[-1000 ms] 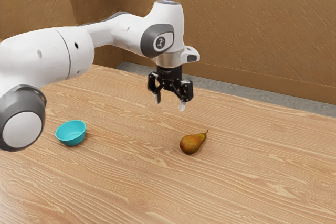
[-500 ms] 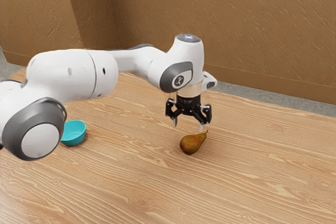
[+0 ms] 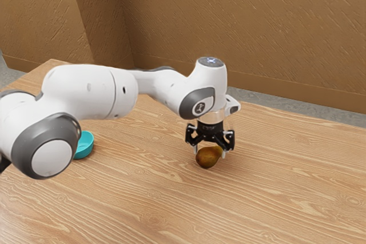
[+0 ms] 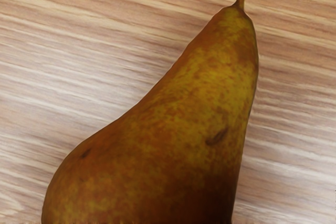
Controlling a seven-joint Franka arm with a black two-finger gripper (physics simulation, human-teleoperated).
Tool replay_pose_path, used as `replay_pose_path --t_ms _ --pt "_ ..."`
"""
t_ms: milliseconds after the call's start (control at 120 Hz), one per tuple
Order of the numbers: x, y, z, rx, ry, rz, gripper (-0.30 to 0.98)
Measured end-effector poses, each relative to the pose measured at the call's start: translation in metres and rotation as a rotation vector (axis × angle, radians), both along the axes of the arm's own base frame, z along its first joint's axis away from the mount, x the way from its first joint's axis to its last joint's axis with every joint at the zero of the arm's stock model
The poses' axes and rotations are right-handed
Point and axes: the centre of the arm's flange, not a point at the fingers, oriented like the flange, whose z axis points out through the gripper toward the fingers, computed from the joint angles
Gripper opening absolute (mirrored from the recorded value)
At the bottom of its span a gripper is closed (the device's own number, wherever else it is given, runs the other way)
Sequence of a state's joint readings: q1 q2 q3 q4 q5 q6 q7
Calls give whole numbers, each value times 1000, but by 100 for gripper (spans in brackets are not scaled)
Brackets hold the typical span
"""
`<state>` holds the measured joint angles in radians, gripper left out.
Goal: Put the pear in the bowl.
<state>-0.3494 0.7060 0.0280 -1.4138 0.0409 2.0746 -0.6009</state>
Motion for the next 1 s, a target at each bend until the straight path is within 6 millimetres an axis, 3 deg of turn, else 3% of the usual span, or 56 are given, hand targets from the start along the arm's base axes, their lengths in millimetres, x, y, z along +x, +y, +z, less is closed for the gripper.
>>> replay_pose_path --t_ms 275,625,1000 --pt "-9 12 -18 -14 31 47 65" --pt "-2 19 -29 -29 -18 70 61" --pt "2 18 -21 -39 -55 70 43"
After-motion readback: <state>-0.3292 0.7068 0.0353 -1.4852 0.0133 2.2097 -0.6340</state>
